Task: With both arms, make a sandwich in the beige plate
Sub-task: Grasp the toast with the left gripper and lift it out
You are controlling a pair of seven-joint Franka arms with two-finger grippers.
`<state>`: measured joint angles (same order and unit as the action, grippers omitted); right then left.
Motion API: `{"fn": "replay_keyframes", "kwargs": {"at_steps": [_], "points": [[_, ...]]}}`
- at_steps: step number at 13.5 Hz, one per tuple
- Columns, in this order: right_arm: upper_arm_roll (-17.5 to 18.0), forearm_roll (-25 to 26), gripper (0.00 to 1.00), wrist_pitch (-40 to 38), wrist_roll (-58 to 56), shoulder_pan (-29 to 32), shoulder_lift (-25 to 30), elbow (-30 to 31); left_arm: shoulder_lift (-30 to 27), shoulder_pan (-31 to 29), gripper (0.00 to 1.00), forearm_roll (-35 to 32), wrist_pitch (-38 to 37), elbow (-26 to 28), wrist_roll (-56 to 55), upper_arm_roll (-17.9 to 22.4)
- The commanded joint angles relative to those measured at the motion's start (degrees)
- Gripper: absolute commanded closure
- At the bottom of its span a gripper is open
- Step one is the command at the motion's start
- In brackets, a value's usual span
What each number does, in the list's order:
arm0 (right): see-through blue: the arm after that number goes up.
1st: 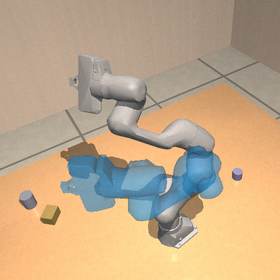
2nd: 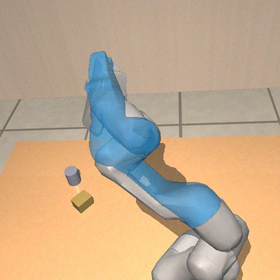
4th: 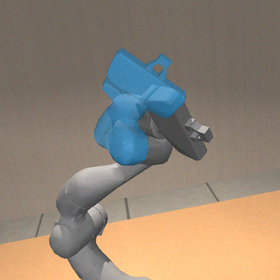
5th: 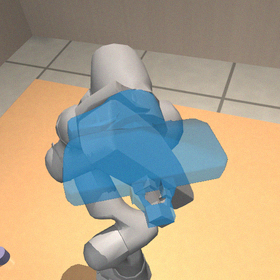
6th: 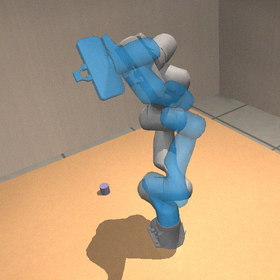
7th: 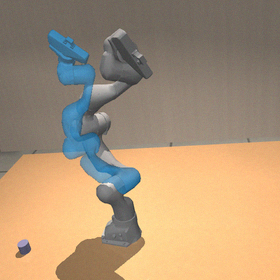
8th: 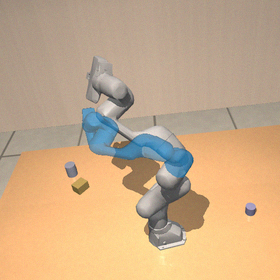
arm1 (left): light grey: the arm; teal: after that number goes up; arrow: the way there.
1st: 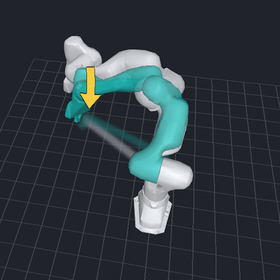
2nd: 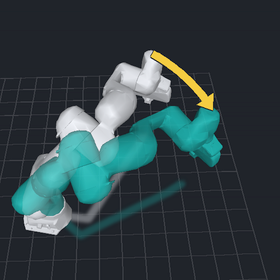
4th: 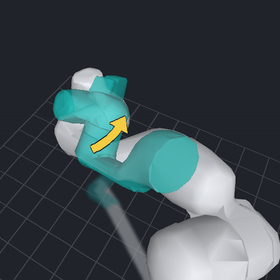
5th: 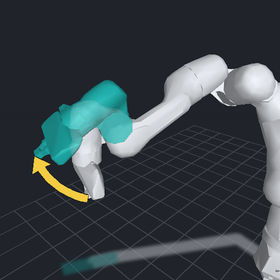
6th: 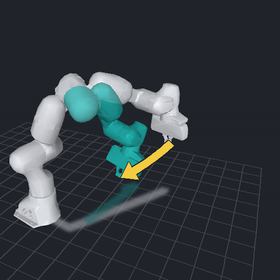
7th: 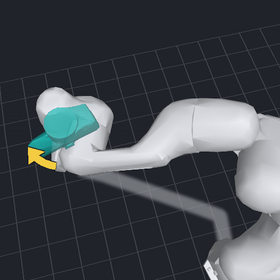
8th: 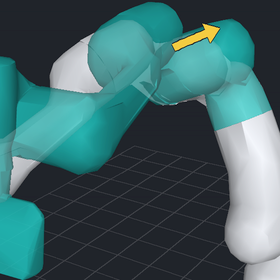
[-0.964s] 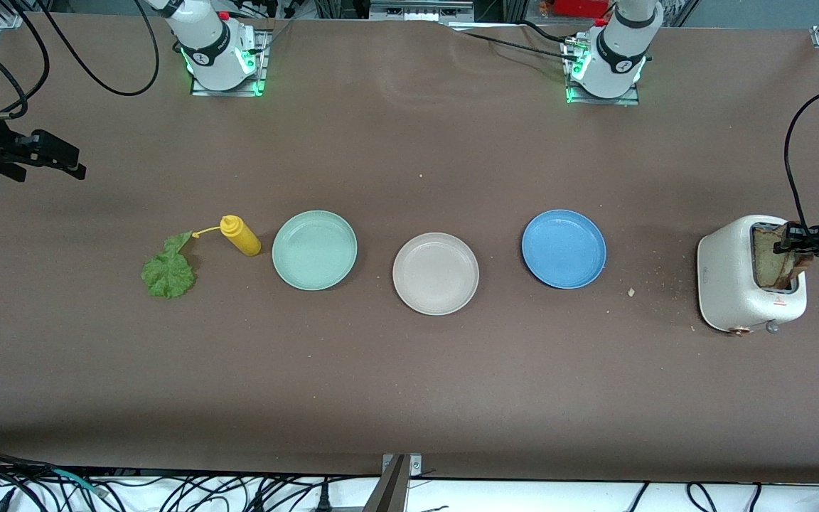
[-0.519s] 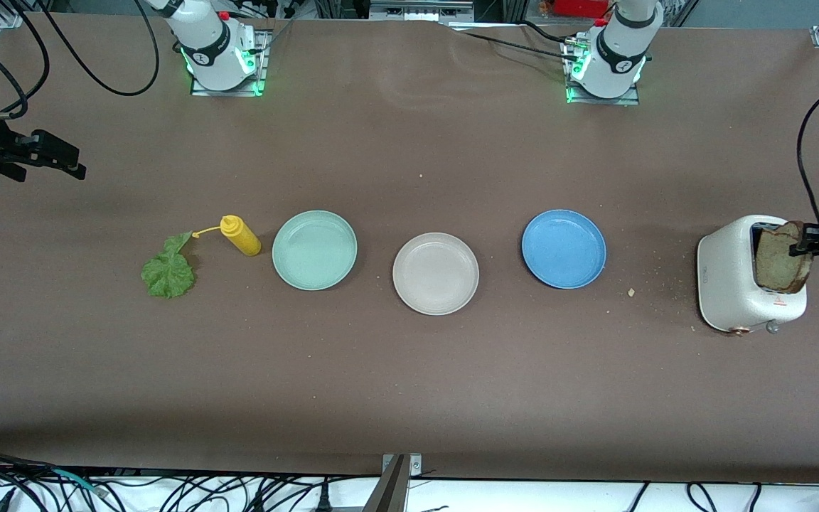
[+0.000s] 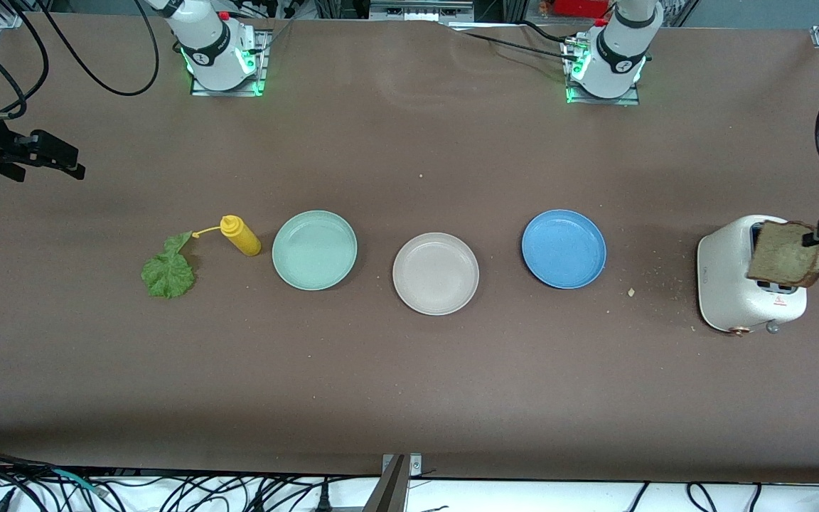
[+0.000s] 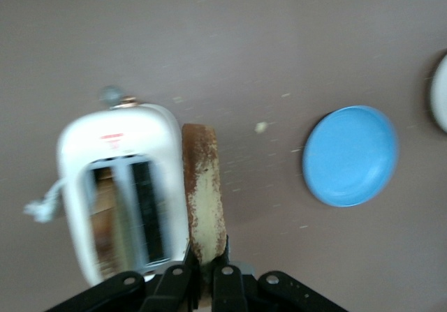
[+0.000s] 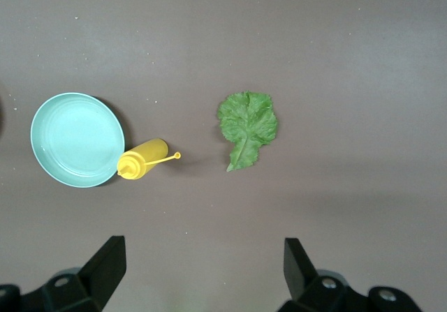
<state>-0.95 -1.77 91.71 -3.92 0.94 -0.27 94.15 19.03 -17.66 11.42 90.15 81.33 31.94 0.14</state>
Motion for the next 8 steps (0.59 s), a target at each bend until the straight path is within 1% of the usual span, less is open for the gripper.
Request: {"fn": "replay_keyframes", "kwargs": {"at_steps": [1, 4, 8], "points": [[-0.5, -0.2, 0.00, -1.0, 0.7, -0.4, -0.2, -1.1, 0.4, 0.3, 1.00, 6.8, -3.2, -0.9, -3.0, 0.0], [-0.7, -0.2, 0.00, -1.0, 0.7, -0.4, -0.2, -1.1, 2.3, 1.8, 1.00, 16.8, -5.9, -0.7, -6.6, -0.8], [-0.7, -0.2, 0.00, -1.0, 0.6, -0.4, -0.2, -1.1, 7.3, 8.1, 1.00, 26.4, -7.0, -0.5, -10.0, -1.2]]}}
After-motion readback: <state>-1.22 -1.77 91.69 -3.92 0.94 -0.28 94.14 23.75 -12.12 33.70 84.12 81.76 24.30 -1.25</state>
